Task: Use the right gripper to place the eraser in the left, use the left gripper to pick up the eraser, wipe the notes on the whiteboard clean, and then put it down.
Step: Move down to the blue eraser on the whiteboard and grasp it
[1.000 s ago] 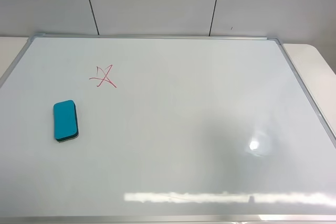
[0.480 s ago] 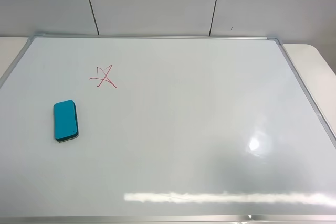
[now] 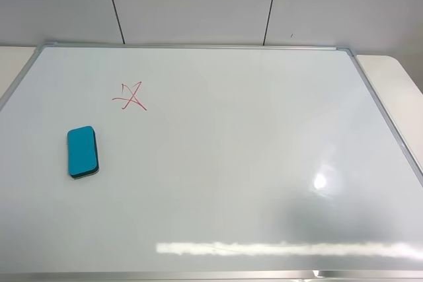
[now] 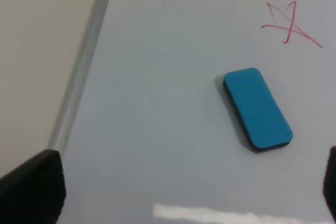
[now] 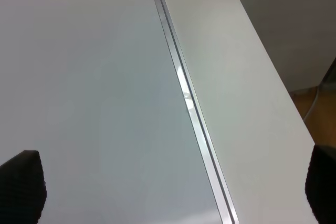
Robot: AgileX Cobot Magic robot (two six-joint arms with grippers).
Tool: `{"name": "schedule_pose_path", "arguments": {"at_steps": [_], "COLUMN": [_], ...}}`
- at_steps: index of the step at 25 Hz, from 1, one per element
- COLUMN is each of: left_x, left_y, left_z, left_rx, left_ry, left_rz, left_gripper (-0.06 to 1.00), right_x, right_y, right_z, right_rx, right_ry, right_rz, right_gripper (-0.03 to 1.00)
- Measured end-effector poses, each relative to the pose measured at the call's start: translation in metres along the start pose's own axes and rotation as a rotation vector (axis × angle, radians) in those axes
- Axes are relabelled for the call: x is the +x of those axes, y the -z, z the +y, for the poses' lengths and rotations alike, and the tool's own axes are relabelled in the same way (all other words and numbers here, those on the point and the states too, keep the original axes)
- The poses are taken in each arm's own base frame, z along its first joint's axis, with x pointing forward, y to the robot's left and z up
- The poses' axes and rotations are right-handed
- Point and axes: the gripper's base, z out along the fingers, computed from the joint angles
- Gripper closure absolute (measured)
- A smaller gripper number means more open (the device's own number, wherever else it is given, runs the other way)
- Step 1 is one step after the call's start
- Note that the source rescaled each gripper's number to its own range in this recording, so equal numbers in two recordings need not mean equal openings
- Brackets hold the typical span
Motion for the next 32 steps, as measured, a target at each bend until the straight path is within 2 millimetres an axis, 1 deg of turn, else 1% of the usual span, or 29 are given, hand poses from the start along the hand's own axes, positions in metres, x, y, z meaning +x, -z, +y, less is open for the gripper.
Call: {"name": "schedule_pose_path", "arguments": {"at_steps": [21,32], "left_x": [0.0000,0.0000], "left_y": [0.0000,0.0000], "left_z": [0.0000,0.0000], "left_rx": [0.000,0.000], "left_ry": [0.000,0.000], "left_rz": [0.000,0.000], "left_gripper": [-0.06,-0.06], "right_x": [0.0000,0.0007], "right_y": [0.0000,0.0002], "right_z": [0.0001,0.0063], "right_rx": [-0.001,-0.069], "right_ry": [-0.001,0.036], "right_rz": [0.000,0.007], "right_gripper": [-0.03,-0.03]}}
